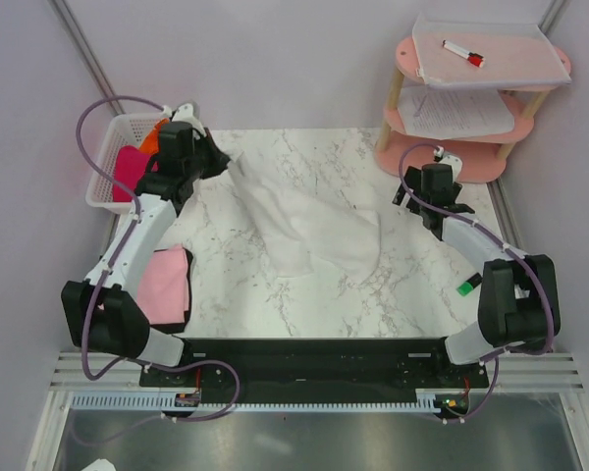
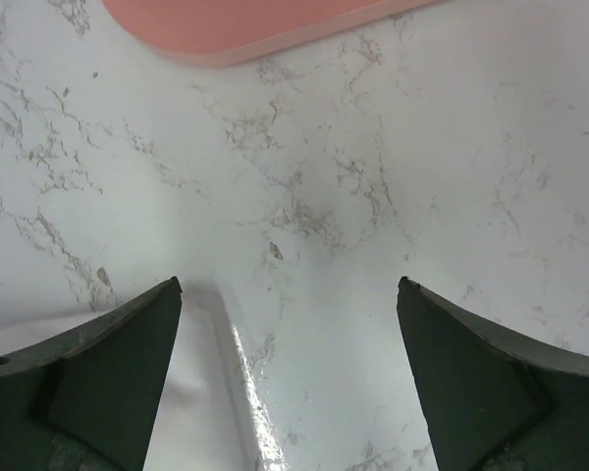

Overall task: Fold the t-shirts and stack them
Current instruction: Flatten out the tshirt

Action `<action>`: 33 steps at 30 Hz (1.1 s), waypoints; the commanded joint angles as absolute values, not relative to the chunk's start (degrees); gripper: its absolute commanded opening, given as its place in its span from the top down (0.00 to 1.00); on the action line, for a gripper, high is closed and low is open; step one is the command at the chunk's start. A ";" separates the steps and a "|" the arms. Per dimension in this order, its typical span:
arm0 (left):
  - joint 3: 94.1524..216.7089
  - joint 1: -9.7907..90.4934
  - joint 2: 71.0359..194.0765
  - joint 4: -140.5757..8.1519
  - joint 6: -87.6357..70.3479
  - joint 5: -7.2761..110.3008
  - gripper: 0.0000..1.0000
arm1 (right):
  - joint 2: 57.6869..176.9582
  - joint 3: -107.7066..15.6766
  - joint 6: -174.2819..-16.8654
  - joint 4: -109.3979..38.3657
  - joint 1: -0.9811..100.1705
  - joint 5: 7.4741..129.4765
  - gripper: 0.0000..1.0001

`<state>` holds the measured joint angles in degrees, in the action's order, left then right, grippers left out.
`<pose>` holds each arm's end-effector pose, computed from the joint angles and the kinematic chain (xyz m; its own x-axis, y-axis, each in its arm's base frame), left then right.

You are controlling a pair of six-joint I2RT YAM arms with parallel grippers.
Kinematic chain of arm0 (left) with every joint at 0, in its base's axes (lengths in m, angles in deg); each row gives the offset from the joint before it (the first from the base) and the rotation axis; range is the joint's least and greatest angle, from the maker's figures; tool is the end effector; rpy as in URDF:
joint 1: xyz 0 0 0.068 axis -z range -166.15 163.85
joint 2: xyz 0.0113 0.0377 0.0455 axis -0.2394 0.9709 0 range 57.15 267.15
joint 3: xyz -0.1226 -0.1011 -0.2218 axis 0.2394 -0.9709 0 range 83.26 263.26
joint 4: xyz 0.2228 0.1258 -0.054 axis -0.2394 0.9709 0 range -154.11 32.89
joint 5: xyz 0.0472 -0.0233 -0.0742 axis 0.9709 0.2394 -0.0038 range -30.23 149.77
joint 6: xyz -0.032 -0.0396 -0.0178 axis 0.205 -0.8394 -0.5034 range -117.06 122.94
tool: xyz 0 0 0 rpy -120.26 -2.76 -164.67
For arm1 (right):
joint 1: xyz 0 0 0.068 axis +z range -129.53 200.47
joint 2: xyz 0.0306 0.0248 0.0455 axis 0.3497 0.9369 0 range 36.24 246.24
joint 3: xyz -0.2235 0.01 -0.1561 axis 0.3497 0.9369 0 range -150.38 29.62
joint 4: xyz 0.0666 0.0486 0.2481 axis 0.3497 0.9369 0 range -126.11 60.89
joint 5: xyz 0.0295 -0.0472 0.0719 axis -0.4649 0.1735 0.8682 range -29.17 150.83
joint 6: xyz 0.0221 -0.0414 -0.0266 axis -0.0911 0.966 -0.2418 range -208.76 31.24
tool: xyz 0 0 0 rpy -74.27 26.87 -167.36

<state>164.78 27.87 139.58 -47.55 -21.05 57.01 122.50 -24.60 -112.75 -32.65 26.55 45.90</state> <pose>0.3254 -0.0830 0.3984 -0.3827 -0.3230 -0.8656 0.1435 0.9047 -0.4011 0.3295 0.0260 0.2349 -0.4844 0.3435 -0.8046 0.3318 0.9231 0.1943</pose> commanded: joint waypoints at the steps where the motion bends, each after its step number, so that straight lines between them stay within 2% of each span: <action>1: 156.41 20.98 138.97 -45.74 -23.35 58.37 0.98 | 123.61 -24.78 -110.66 -32.51 30.20 50.03 0.02; 3: 155.69 18.53 140.46 -43.64 -22.47 59.24 0.98 | 123.61 -25.22 -109.59 -30.59 32.76 49.15 0.02; 4: 155.94 17.99 141.78 -42.50 -22.29 59.51 0.89 | 123.52 -25.49 -109.15 -29.97 35.56 49.06 0.02; 5: 156.38 17.55 142.57 -41.53 -22.20 63.34 0.77 | 123.52 -25.58 -108.37 -29.44 37.15 49.14 0.02; 6: 156.82 17.37 142.93 -39.78 -22.11 64.86 0.44 | 123.17 -25.58 -107.75 -28.56 38.82 49.23 0.02; 8: 157.53 17.37 142.85 -39.24 -22.37 66.71 0.02 | 122.64 -25.49 -106.17 -27.94 44.36 48.54 0.05; 13: 156.39 19.29 140.12 -42.31 -20.89 59.78 0.00 | 122.37 -24.96 -103.09 -24.78 54.37 46.16 0.09; 17: 154.54 24.65 140.55 -43.80 -19.74 53.19 0.00 | 124.22 -24.52 -101.24 -22.76 57.82 45.36 0.14; 24: 151.03 34.93 148.81 -44.94 -20.18 53.44 0.04 | 129.31 -24.34 -100.63 -22.31 60.98 45.45 0.16; 33: 146.11 36.61 149.88 -46.09 -20.80 58.62 0.04 | 137.22 -27.16 -101.59 -21.61 62.22 43.88 0.22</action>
